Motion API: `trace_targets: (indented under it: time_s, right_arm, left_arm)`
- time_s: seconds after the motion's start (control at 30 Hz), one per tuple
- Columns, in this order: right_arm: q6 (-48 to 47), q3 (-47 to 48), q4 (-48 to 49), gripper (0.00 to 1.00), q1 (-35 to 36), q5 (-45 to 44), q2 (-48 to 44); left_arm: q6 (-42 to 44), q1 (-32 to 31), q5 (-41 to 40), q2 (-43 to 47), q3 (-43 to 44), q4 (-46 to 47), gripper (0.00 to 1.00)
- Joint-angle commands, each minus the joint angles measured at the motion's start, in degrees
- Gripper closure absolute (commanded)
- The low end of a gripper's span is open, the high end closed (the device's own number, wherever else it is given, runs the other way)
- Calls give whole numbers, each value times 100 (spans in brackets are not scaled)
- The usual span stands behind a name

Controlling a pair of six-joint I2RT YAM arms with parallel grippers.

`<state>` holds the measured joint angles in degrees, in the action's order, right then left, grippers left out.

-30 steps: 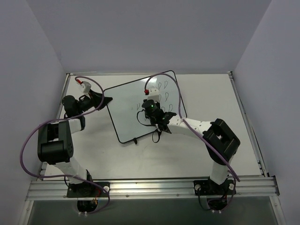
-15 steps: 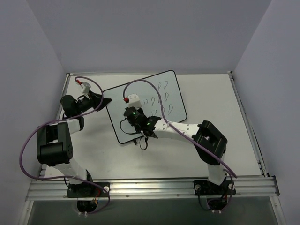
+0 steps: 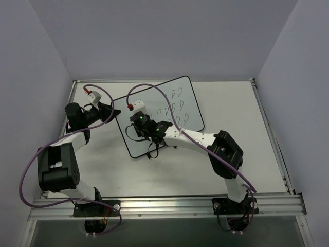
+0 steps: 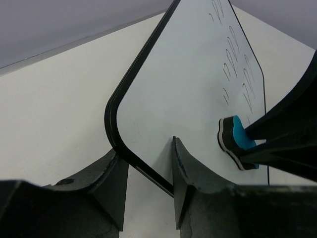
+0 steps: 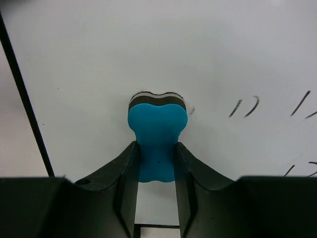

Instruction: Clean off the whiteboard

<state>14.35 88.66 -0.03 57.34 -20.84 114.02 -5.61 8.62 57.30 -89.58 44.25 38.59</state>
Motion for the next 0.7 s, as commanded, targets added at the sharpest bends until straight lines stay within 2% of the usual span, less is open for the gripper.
trace_targets:
  time_s: [0.0,0.13,0.33,0.5,0.67]
  right_arm:
    - [-169,-481,486,100,-1083,70,-2]
    - [-274,-561,460,100,-1856,342,-169]
    - [-450,-719,399,100,-2639,703,-292]
    - [-494,-973,478,100,-3360,1415,-292]
    - [-512,-1211,583,100,-3361,1741,-564]
  left_arm:
    - [1782,-124,484,257,-57,-246,98]
    - [2036,-168,423,283,-22,-535,98]
    - [2266,-221,335,336,22,-774,98]
    - [2327,-229,308,336,22,-791,98]
    - [2345,-229,300,266,49,-783,98]
